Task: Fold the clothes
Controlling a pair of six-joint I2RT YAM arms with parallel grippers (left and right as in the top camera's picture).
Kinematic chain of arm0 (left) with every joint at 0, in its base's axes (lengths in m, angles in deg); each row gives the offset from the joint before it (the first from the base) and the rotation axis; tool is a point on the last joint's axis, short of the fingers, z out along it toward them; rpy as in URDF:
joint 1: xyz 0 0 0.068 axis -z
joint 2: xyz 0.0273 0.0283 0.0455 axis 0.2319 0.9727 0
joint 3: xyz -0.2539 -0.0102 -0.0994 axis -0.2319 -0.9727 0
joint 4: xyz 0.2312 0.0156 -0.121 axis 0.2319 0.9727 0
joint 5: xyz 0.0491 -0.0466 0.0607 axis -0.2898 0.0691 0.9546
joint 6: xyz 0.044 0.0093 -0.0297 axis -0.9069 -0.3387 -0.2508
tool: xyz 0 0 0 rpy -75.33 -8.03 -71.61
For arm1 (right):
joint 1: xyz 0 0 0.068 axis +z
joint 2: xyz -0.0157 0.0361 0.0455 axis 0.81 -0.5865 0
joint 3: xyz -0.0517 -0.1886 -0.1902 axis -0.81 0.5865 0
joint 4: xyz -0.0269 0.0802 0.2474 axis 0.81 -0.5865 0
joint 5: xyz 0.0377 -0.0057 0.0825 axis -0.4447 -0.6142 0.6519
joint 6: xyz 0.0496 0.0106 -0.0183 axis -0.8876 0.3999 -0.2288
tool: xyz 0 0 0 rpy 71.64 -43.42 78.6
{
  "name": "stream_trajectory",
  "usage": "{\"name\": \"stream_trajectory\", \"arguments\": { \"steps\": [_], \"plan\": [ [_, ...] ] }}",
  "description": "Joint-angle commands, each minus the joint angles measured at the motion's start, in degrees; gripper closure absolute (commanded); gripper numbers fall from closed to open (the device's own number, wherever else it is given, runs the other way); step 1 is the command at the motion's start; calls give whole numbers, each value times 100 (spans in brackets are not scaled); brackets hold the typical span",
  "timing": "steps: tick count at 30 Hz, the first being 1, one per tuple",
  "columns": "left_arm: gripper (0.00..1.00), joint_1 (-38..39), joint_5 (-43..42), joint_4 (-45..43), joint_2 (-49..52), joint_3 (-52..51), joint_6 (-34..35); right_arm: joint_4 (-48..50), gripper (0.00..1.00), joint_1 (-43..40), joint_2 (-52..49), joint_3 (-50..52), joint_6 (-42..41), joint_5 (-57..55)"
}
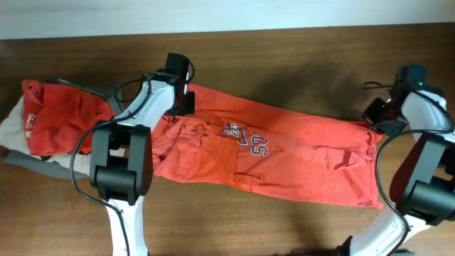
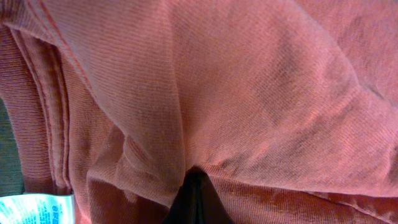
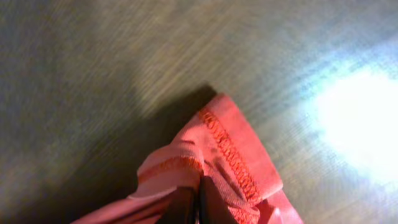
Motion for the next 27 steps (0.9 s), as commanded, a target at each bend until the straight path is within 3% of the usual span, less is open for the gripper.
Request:
{"name": "stream_trajectory", "arguments": {
  "steps": [1, 5, 9, 14, 18, 20, 27],
  "plan": [
    [100, -142, 236, 81, 417, -243, 72, -37, 96, -280, -24, -214, -778, -341],
    [100, -144, 238, 72, 417, -243, 68, -92, 85, -372, -24, -214, -763, -332],
    [100, -149, 262, 9, 417, -243, 26, -173, 80, -468, -24, -214, -780, -332],
    [98, -149, 258, -2, 413, -201, -4, -382, 83, -691, -24, -267, -776, -262],
    [75, -125, 269, 229, 352, 70, -306, -492, 78, -706, 11, -433, 372, 1095],
    [68, -120, 350, 483, 256, 321, -367, -546, 73, -636, 140, -483, 820, 1683],
    [58, -120, 649, 1641, -472, 1480, -448, -658, 68, -269, 1239, -483, 1071, 1821]
  ]
}}
